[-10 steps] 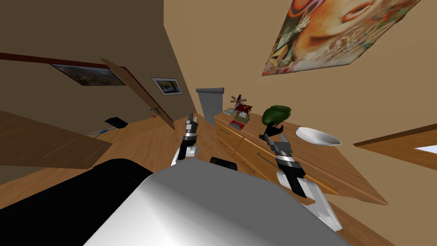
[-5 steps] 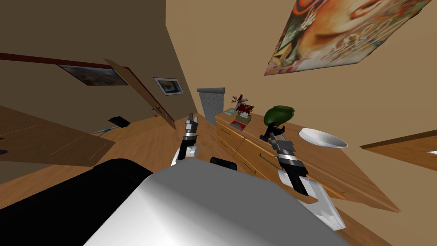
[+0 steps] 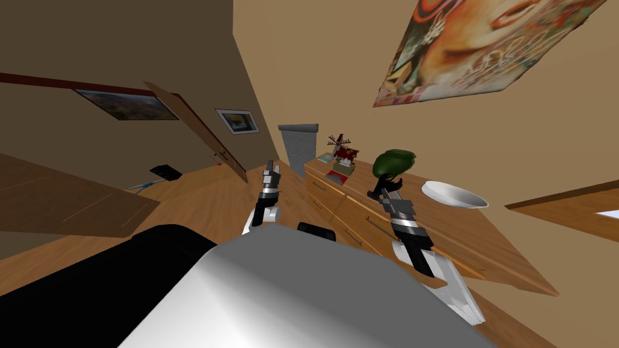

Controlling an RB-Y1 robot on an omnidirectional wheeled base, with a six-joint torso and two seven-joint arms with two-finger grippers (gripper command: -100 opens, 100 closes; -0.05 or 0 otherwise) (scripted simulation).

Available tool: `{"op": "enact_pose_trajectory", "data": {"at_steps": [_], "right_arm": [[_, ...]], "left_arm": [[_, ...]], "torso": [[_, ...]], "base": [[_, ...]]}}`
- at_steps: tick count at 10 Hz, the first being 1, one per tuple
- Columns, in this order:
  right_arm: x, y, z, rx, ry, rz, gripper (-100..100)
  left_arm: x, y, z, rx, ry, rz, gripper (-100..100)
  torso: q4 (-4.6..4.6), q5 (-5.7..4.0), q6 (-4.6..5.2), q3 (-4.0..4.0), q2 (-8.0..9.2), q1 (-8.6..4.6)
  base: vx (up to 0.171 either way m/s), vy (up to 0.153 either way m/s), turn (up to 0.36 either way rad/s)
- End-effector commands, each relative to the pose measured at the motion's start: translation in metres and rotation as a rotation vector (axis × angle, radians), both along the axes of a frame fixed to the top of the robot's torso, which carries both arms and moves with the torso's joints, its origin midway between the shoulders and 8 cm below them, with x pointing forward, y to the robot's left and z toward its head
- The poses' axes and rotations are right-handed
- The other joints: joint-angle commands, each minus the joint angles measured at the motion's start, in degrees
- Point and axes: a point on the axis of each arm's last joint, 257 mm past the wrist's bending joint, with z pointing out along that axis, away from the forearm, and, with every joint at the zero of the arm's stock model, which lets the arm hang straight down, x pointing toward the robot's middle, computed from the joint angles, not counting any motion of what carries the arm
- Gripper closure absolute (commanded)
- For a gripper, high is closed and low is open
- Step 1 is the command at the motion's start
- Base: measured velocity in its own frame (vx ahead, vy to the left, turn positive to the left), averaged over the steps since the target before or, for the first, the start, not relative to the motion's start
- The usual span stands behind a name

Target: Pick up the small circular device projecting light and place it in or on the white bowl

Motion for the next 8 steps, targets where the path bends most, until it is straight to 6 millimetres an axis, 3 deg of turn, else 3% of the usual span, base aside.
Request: {"op": "enact_pose_trajectory", "data": {"at_steps": [1, 2, 3, 4, 8], "right_arm": [[-0.006, 0.007, -0.008, -0.002, 0.002, 0.014, 100], [-0.003, 0.006, -0.002, -0.001, -0.004, 0.01, 100], [-0.004, 0.007, -0.002, -0.002, -0.006, 0.012, 0], [-0.004, -0.005, -0.003, 0.007, 0.014, -0.002, 100], [-0.007, -0.034, -0.002, 0.043, 0.054, -0.047, 100]], "left_arm": [[0.0, 0.0, 0.0, 0.0, 0.0, 0.0, 0], [0.0, 0.0, 0.0, 0.0, 0.0, 0.0, 0], [0.0, 0.0, 0.0, 0.0, 0.0, 0.0, 0], [0.0, 0.0, 0.0, 0.0, 0.0, 0.0, 0], [0.0, 0.0, 0.0, 0.0, 0.0, 0.0, 0]], "torso": [[0.0, 0.0, 0.0, 0.0, 0.0, 0.0], [-0.09, -0.11, 0.08, 0.01, 0.1, -0.09], [-0.09, -0.12, 0.06, 0.01, 0.12, -0.07], [-0.1, -0.11, 0.06, 0.01, 0.12, -0.04], [-0.08, -0.27, 0.33, 0.23, 0.57, -0.5]], "base": [[0.001, -0.039, -0.102], [0.002, -0.014, -0.015], [0.0, 0.0, 0.0], [-0.072, -0.012, 0.052], [-0.091, -0.036, 0.019]]}}
